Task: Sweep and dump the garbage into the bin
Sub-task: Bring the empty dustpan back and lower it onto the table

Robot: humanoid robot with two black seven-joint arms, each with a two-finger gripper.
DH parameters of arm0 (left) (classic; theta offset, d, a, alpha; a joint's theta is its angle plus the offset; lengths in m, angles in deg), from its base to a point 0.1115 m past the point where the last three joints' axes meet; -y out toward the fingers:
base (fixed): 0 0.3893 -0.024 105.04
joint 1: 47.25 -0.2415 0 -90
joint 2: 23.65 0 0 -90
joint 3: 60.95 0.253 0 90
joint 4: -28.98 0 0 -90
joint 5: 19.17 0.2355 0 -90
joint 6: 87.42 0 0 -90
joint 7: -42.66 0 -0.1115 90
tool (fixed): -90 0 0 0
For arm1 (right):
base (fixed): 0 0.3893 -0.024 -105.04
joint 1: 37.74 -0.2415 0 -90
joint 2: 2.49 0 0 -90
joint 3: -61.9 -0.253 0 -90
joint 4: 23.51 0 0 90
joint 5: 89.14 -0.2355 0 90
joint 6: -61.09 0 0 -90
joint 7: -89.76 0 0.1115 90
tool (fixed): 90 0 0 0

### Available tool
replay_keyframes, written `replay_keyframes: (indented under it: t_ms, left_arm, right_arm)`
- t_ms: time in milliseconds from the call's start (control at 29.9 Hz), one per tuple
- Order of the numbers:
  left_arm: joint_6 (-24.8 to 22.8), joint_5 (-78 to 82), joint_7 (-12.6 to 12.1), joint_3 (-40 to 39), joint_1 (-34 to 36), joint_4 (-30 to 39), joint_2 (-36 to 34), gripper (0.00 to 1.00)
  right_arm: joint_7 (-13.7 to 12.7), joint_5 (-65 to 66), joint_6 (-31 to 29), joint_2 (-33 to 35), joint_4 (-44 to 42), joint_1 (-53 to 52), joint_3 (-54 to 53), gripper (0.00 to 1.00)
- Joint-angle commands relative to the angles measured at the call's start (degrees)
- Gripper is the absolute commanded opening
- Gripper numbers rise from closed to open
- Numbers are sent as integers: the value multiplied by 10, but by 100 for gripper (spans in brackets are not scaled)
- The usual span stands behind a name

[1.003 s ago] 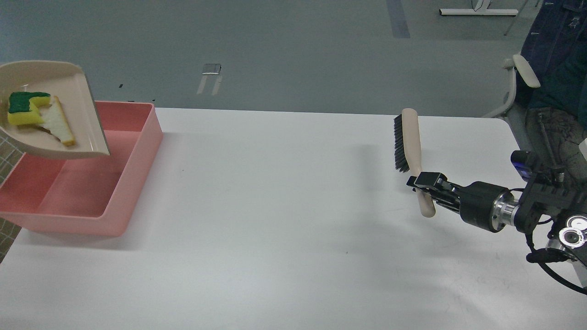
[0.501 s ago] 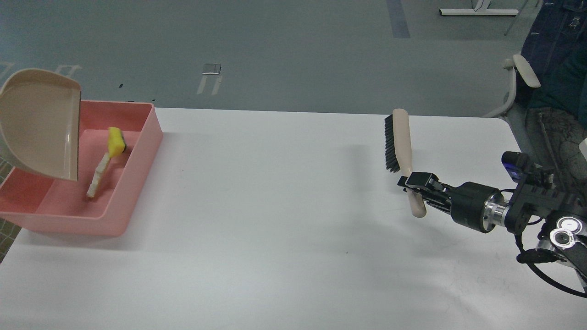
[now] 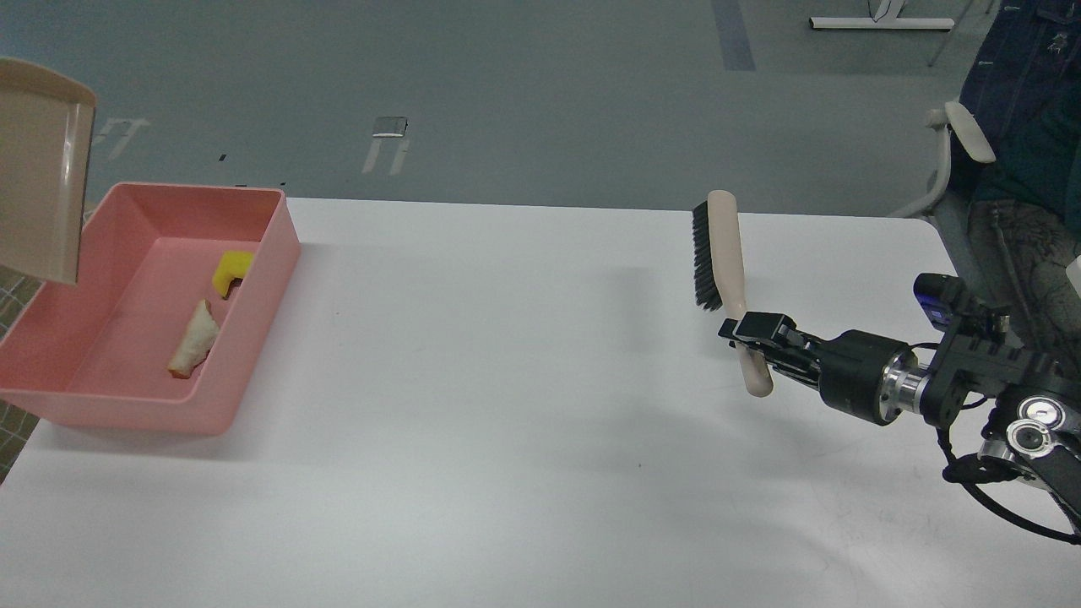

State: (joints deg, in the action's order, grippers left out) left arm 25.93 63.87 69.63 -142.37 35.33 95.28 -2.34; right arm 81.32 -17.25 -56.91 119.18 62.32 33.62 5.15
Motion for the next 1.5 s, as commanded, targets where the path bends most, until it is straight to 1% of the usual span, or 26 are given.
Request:
replay_keyframes:
  t_ms: [0, 67, 134, 167, 201, 301, 401, 501, 568, 602, 635, 735, 802, 869, 903, 936, 969, 1036, 1203, 1304, 1370, 1471]
  left_arm:
    - [-8, -17, -2, -1, 48, 22, -8, 0]
    - [-15, -33, -3, -1, 64, 33, -9, 0]
    - [-46, -67, -7, 3, 94, 55, -8, 0]
    - [-77, -94, -13, 3, 115, 75, -4, 0]
    - [-103, -121, -26, 6, 136, 92, -1, 0]
    - [-138, -164, -53, 6, 155, 117, 11, 0]
    - [-189, -228, -84, 11, 184, 161, 85, 0]
    - [-211, -237, -107, 18, 193, 182, 131, 0]
    - [-228, -238, -139, 21, 207, 195, 208, 0]
    - [-233, -239, -144, 22, 210, 195, 228, 0]
    - [-242, -243, -152, 23, 216, 195, 268, 0]
    - [-262, -250, -156, 32, 218, 196, 332, 0]
    - [-265, -253, -162, 47, 220, 196, 361, 0]
    - [-263, -255, -190, 63, 222, 196, 398, 0]
    - [-262, -255, -190, 63, 222, 196, 399, 0]
    - [-262, -256, -197, 64, 223, 196, 423, 0]
    - [-262, -258, -198, 66, 223, 193, 442, 0]
    - [-261, -260, -198, 73, 224, 187, 460, 0]
    - [-254, -262, -204, 102, 227, 184, 486, 0]
    - [-248, -262, -206, 126, 216, 183, 506, 0]
    - [-243, -263, -206, 131, 210, 183, 509, 0]
    - [-235, -272, -206, 133, 182, 183, 511, 0]
  right_arm:
    - [0, 1, 0, 1, -3, -1, 1, 0]
    - [0, 1, 0, 1, -6, -1, 1, 0]
    - [0, 1, 0, 3, -7, -2, 1, 0]
    - [0, 1, 0, 6, -7, -2, 1, 0]
    - [0, 1, 0, 7, -7, -2, 2, 0]
    - [0, 1, 0, 8, -6, -3, 1, 0]
    - [0, 1, 0, 8, -6, -5, 0, 0]
    - [0, 1, 0, 11, -7, -5, -1, 0]
    - [0, 2, 0, 15, -8, -4, -1, 0]
    - [0, 2, 0, 16, -9, -3, -1, 0]
    - [0, 2, 0, 16, -11, -3, -1, 0]
    - [0, 3, 0, 16, -13, -3, -1, 0]
    - [0, 3, 0, 16, -14, -2, -1, 0]
    - [0, 2, 0, 21, -14, 1, -2, 0]
    - [0, 2, 0, 21, -14, 1, -2, 0]
    - [0, 2, 0, 25, -14, 2, -2, 0]
    - [0, 1, 0, 28, -14, 2, -2, 0]
    - [0, 1, 0, 29, -14, 3, -2, 0]
    - [0, 0, 0, 31, -12, 3, -2, 0]
    - [0, 0, 0, 31, -11, 3, -2, 0]
    - [0, 0, 0, 31, -11, 3, -2, 0]
    - [0, -1, 0, 31, -11, 4, -1, 0]
